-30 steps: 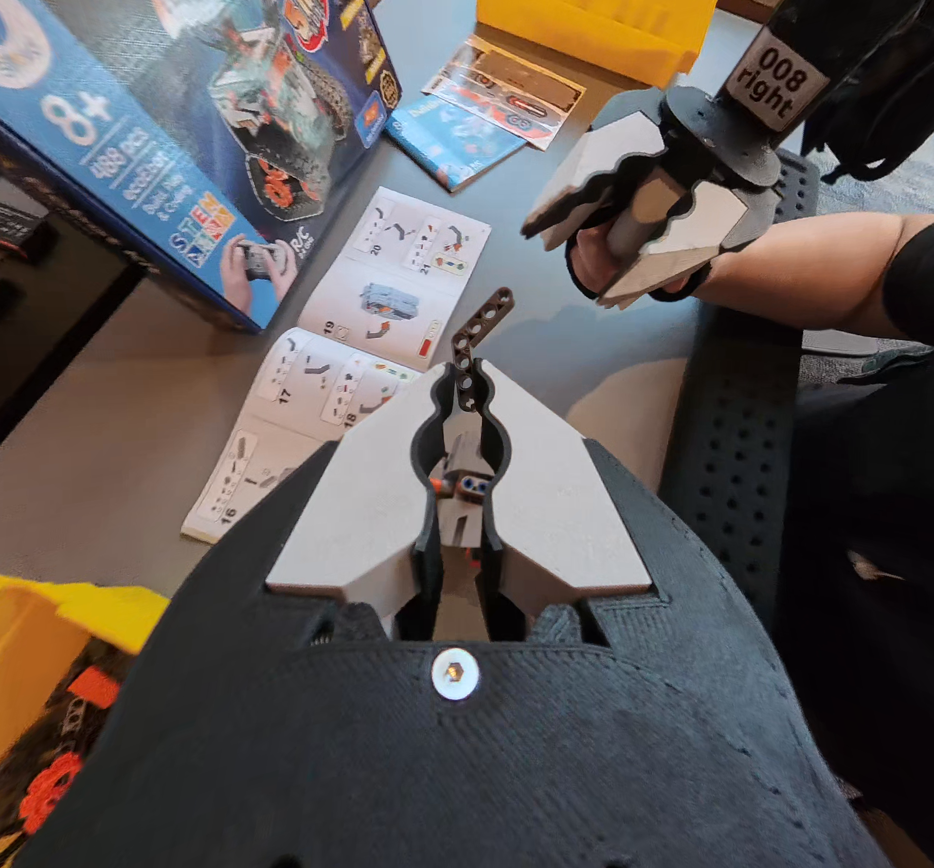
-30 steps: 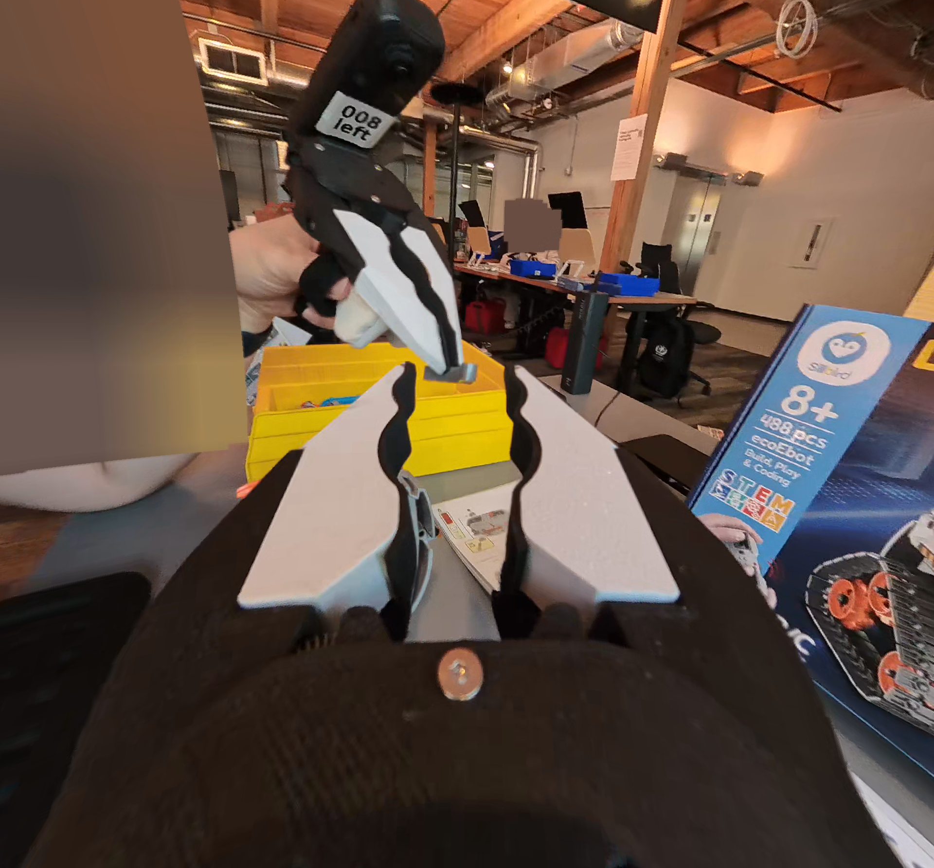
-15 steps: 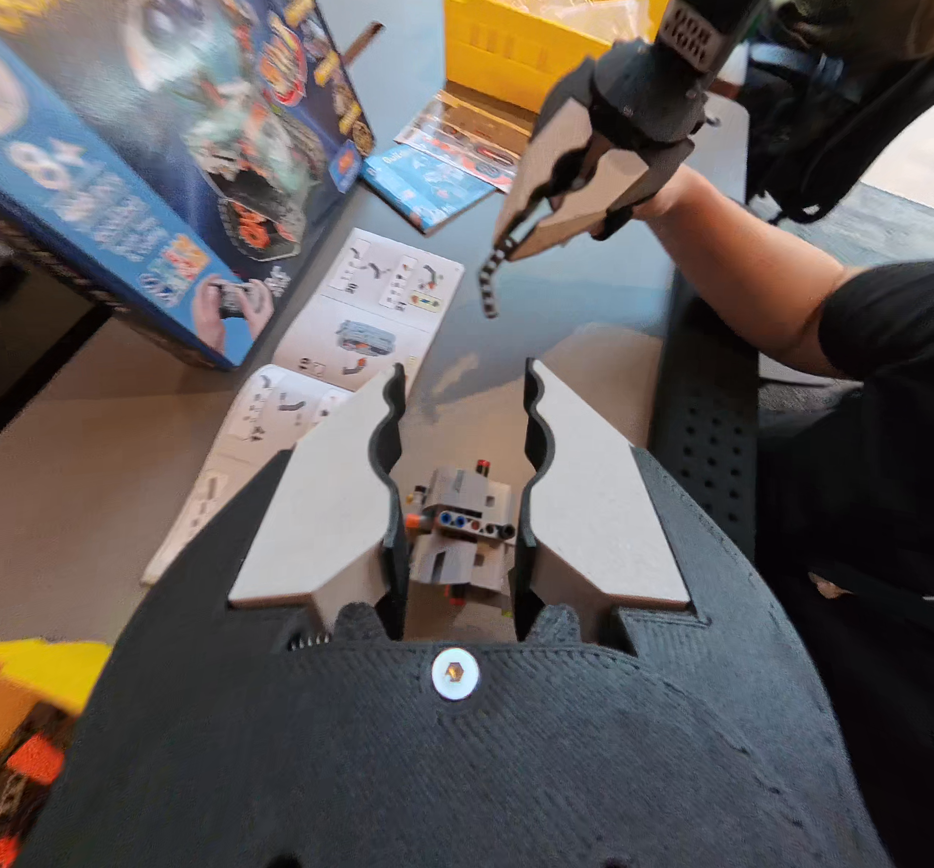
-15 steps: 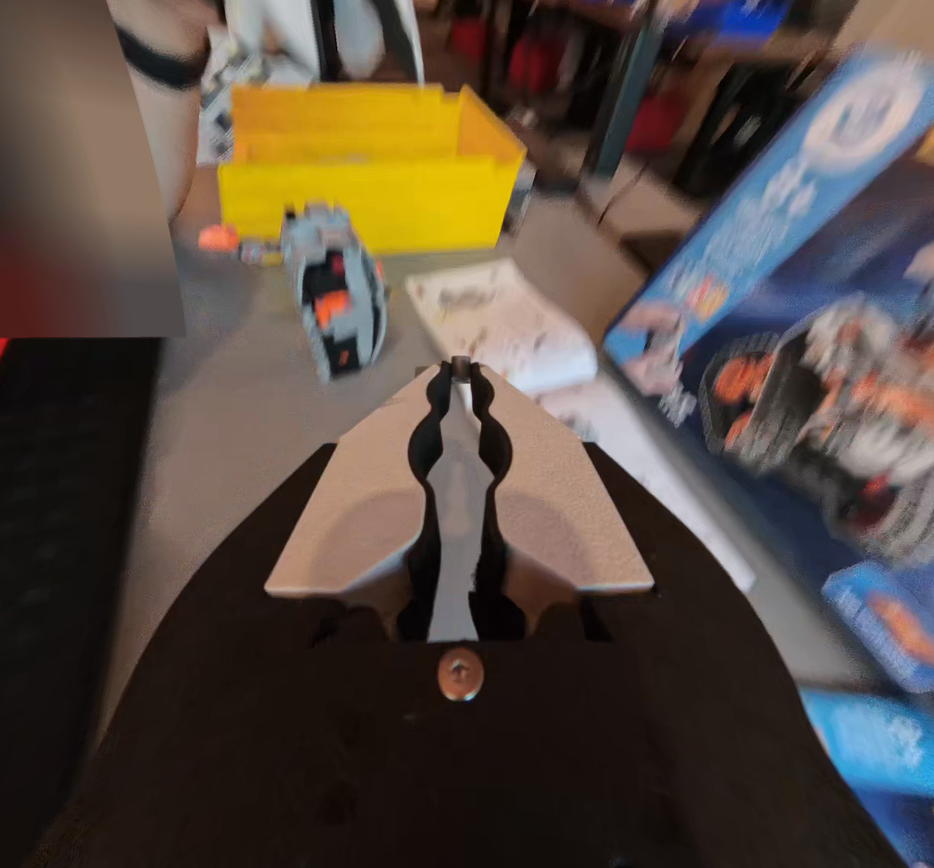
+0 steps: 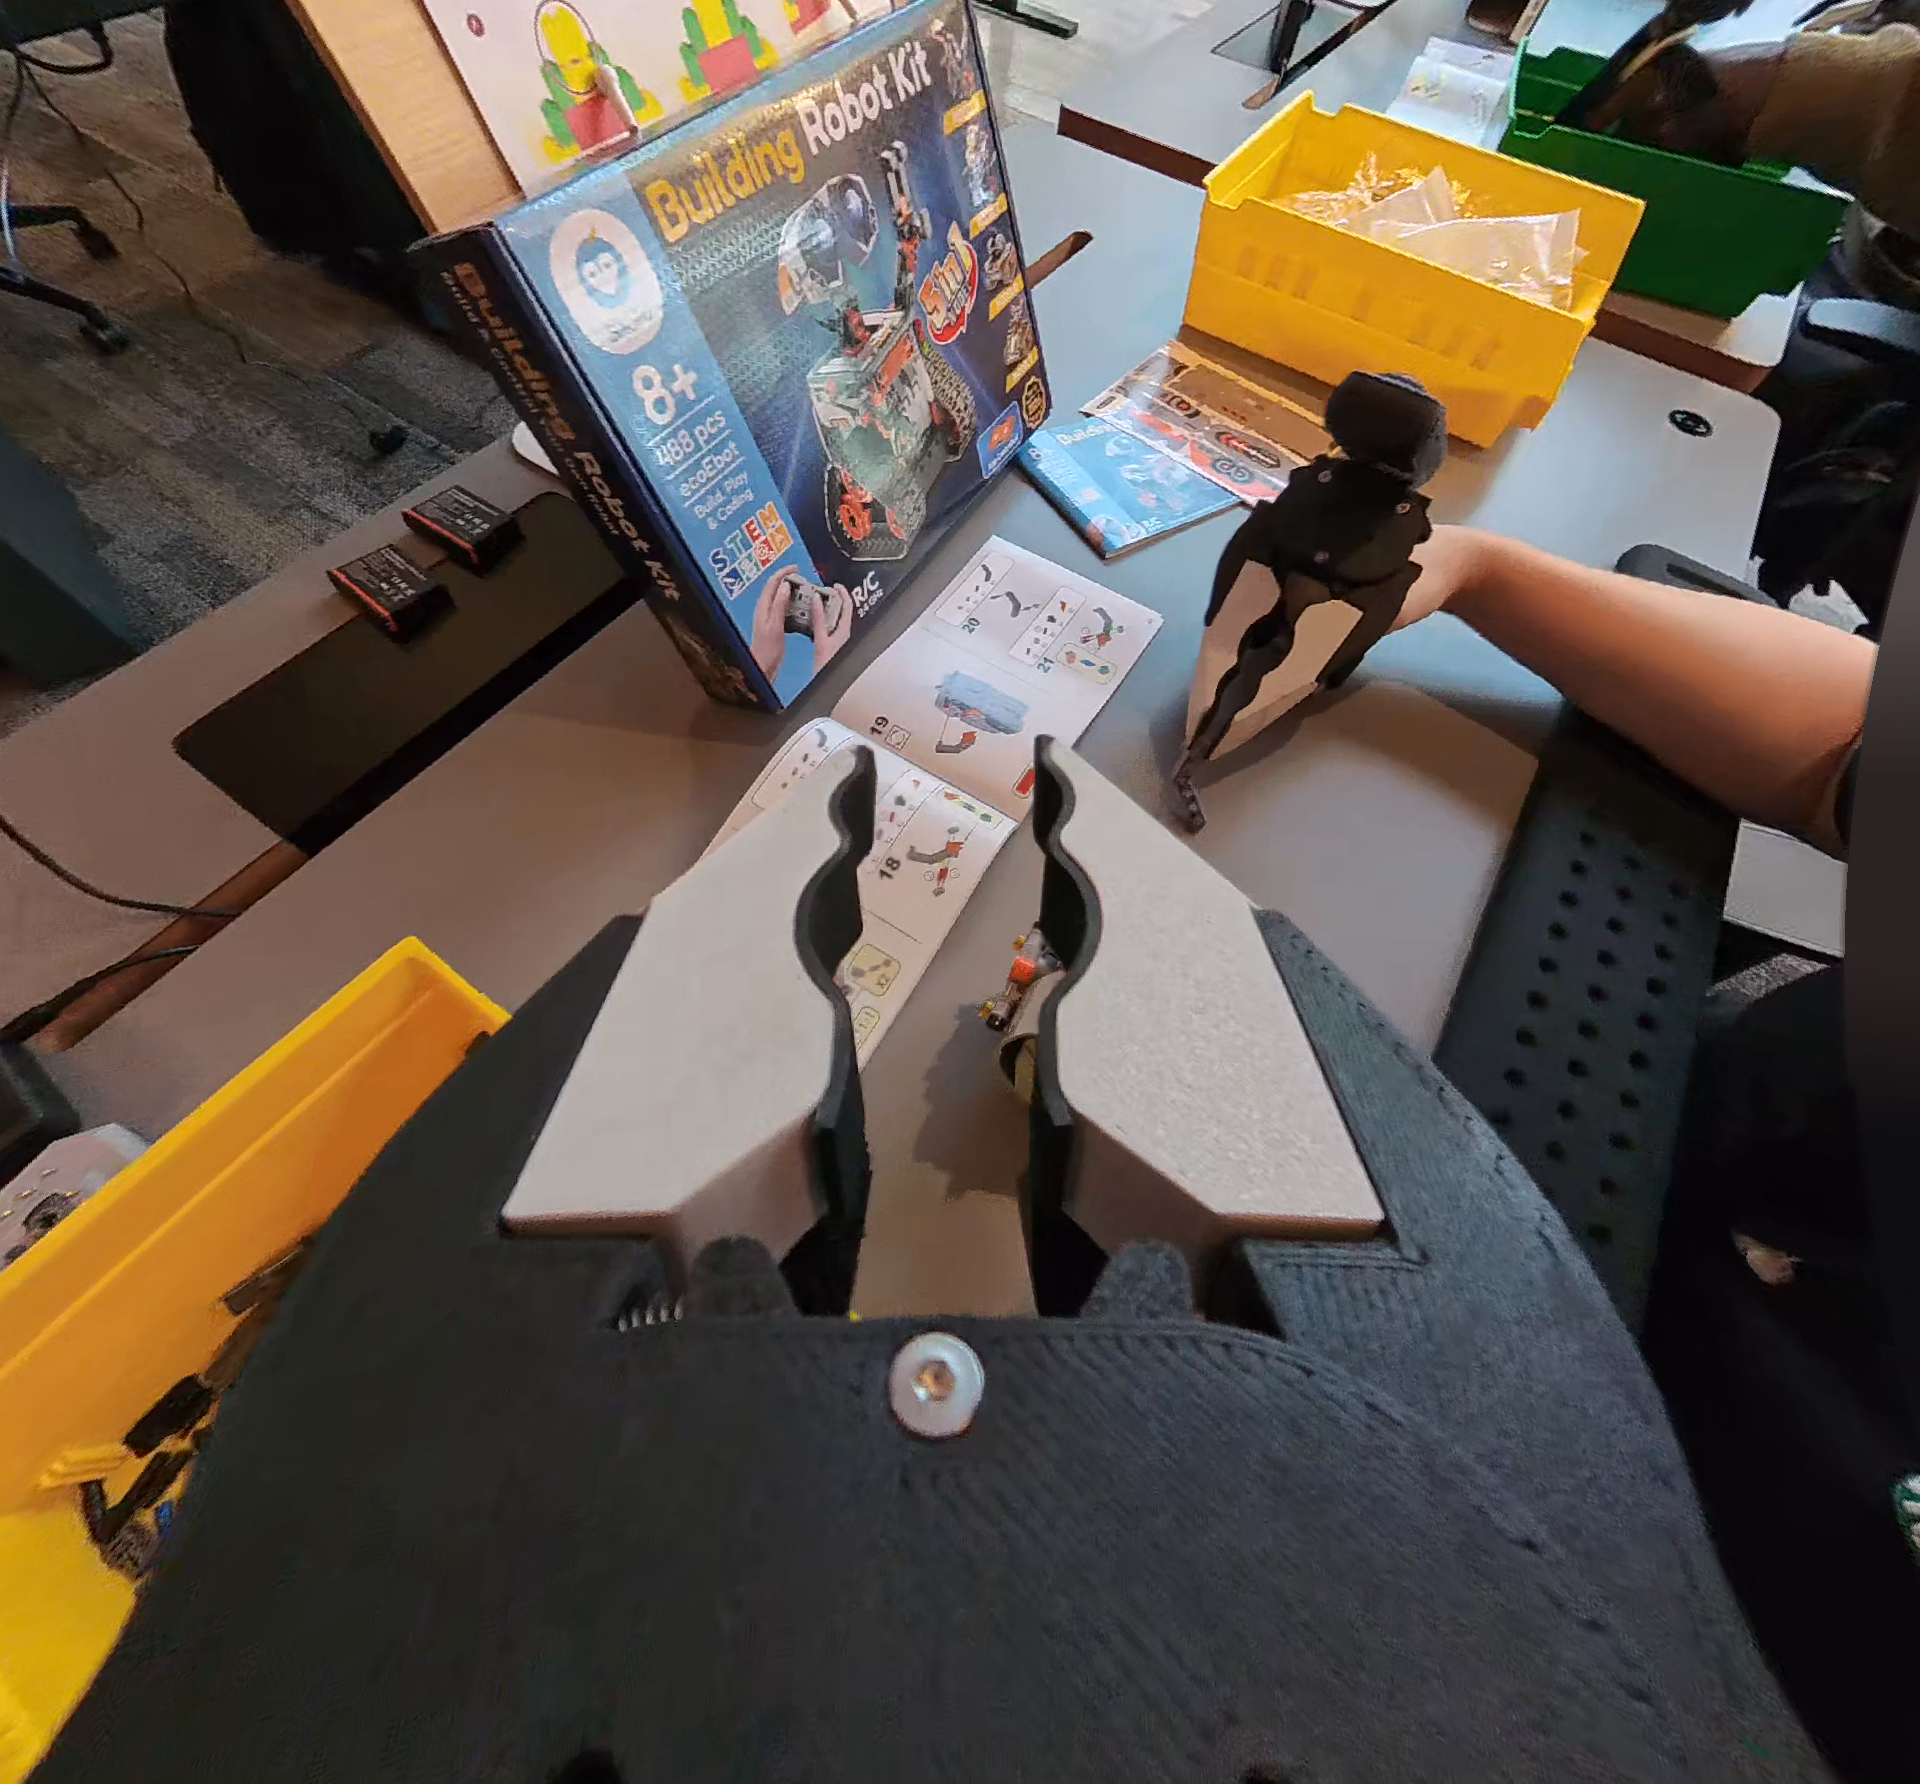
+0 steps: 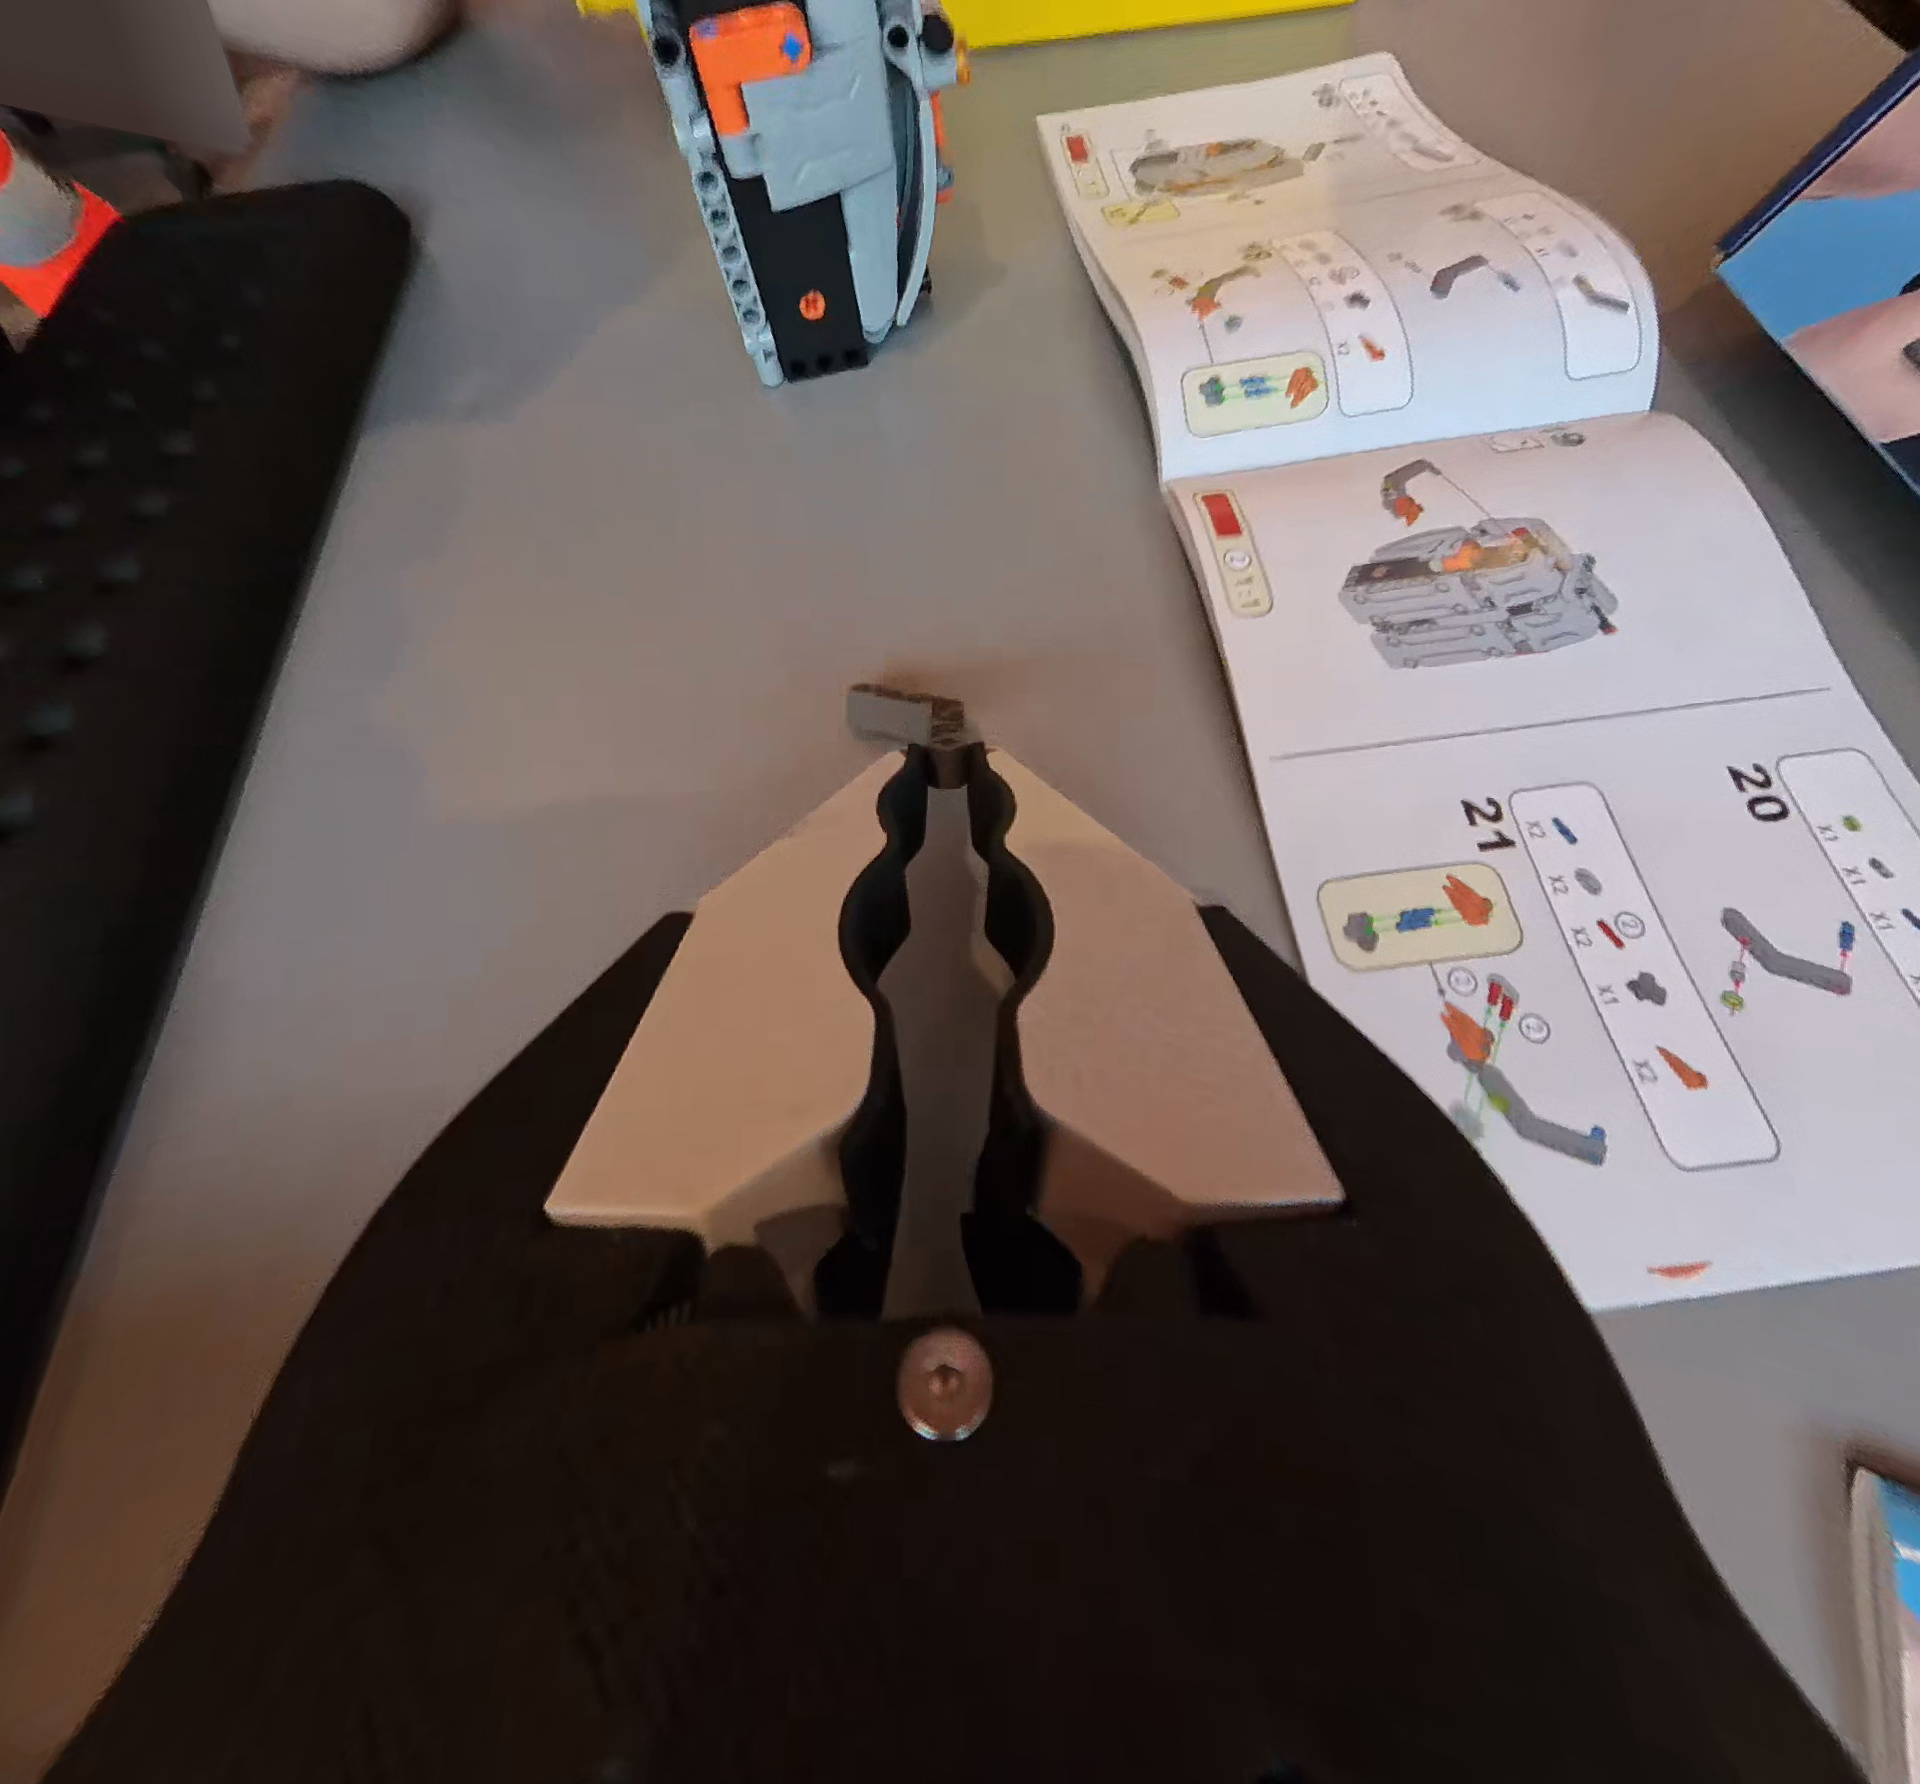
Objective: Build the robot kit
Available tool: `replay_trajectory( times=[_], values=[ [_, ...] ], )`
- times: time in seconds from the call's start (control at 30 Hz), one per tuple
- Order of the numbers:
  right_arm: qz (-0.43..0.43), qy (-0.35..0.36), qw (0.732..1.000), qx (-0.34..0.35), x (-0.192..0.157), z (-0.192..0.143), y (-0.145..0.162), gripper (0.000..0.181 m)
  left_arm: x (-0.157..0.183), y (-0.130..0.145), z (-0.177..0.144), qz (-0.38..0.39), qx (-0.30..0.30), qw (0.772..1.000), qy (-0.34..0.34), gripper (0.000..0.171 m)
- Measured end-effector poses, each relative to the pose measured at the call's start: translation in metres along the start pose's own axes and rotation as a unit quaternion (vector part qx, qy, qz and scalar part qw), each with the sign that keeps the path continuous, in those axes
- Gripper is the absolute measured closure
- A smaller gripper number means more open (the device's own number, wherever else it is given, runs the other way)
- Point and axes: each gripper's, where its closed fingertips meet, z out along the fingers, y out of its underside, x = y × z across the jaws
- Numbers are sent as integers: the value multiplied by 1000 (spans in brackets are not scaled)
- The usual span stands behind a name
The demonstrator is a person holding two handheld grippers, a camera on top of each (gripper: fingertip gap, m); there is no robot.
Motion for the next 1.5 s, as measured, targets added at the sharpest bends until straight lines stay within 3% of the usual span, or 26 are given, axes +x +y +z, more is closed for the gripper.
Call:
replay_trajectory(
  times=[0.17,0.23,0.3,0.37,0.53,0.73,0.83,1.0,1.2,1.37,1.5],
  values=[
    [-2,10,998,-55,3,4,17,166,-22,19,-12,-7,-49,998,-41,139],
    [6,13,998,-58,5,4,18,150,-52,36,-29,-20,-86,990,-114,142],
    [20,8,999,-48,4,1,16,146,-98,57,-60,-47,-119,962,-239,145],
    [43,0,999,-10,5,-4,4,145,-127,92,-83,-76,-179,935,-295,146],
    [76,61,990,99,38,-25,-24,146,-172,164,-72,-197,-278,908,-242,153],
    [114,95,976,158,63,-40,-27,149,-228,221,-57,-253,-334,866,-273,161],
    [120,91,974,170,63,-42,-30,150,-242,241,-54,-219,-378,851,-292,161],
    [108,87,979,150,59,-36,-27,150,-246,253,-55,-203,-417,830,-311,162],
    [105,81,981,144,56,-33,-27,150,-246,269,-66,-226,-483,756,-379,167],
    [103,79,981,142,54,-33,-27,150,-246,278,-58,-221,-503,745,-379,155],
    [100,77,982,138,53,-31,-27,150,-247,285,-59,-234,-504,736,-387,161]
  ],
)
